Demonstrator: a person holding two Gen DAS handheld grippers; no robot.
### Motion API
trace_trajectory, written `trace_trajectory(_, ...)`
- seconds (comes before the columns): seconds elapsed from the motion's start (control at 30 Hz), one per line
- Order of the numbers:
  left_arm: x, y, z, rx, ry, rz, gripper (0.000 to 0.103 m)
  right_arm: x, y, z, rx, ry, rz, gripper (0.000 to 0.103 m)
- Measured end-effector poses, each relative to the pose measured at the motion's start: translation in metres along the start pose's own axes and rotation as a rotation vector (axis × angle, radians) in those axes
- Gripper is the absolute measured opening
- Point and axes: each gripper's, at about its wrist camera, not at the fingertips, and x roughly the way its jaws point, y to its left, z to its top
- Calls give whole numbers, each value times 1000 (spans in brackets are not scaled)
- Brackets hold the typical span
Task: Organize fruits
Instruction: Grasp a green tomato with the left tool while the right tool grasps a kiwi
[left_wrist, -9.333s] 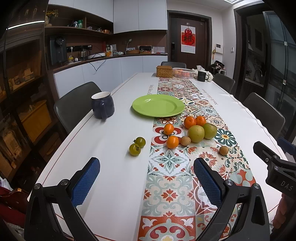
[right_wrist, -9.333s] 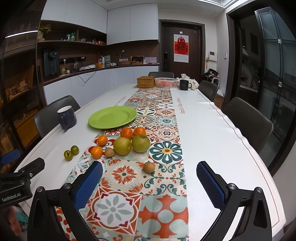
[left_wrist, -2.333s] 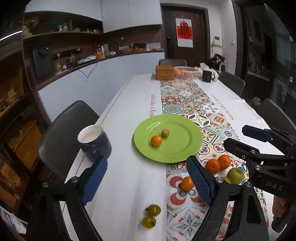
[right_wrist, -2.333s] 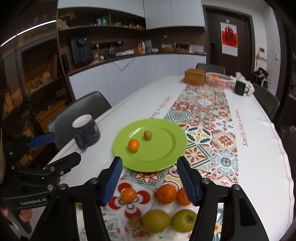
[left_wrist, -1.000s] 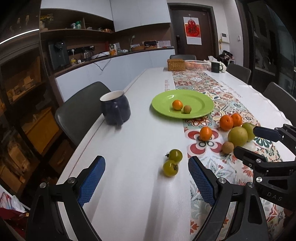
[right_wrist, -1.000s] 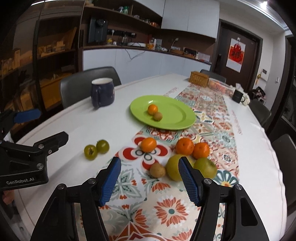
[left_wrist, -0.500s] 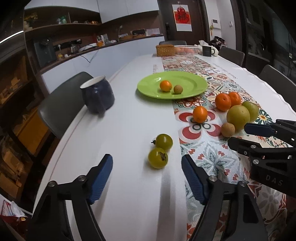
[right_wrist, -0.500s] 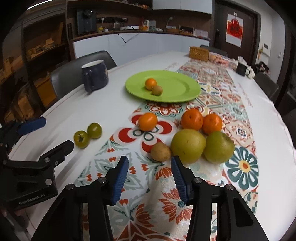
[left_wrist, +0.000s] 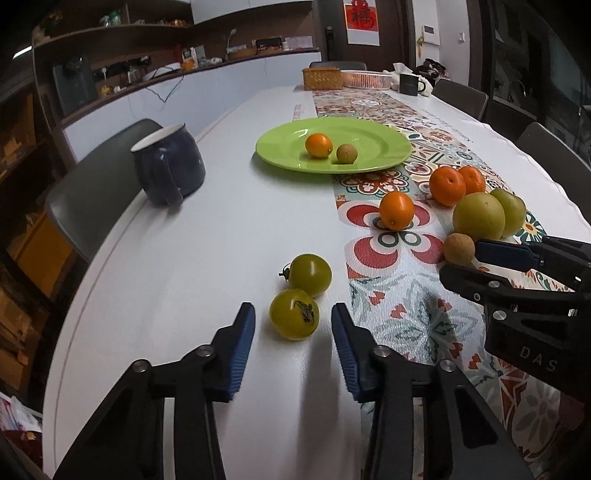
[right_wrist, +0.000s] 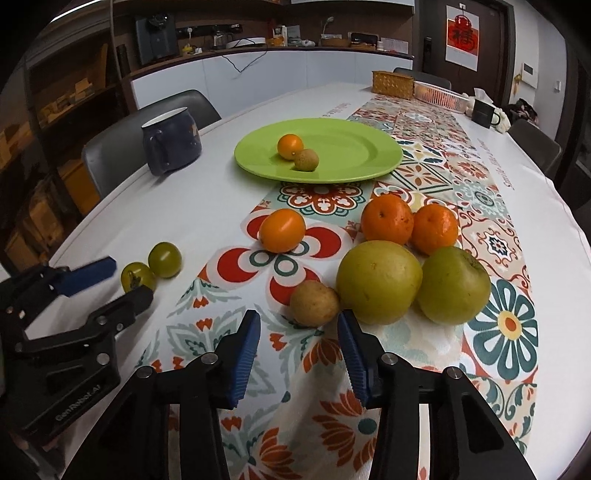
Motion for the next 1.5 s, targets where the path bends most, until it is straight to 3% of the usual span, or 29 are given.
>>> trace_trajectory(0.2, 7, 4, 0, -28, 26, -19, 29, 6, 4, 6, -7, -6, -8, 44)
trace_trajectory(0.5, 10, 5, 0, -45, 33, -30, 29, 14, 0, 7, 0, 17, -28, 29)
trace_trajectory(0.63, 9, 5, 2, -47, 34, -41, 28, 12, -1, 8, 6, 12, -15, 29)
trace_trajectory(1.13, -27, 3, 13, -83, -19, -74, 28, -28, 8, 16, -32, -88, 37, 29)
trace_trajectory(1.5, -57, -4, 40, -63, -104, -86, 28, -66, 10, 27, -80, -206, 25, 29)
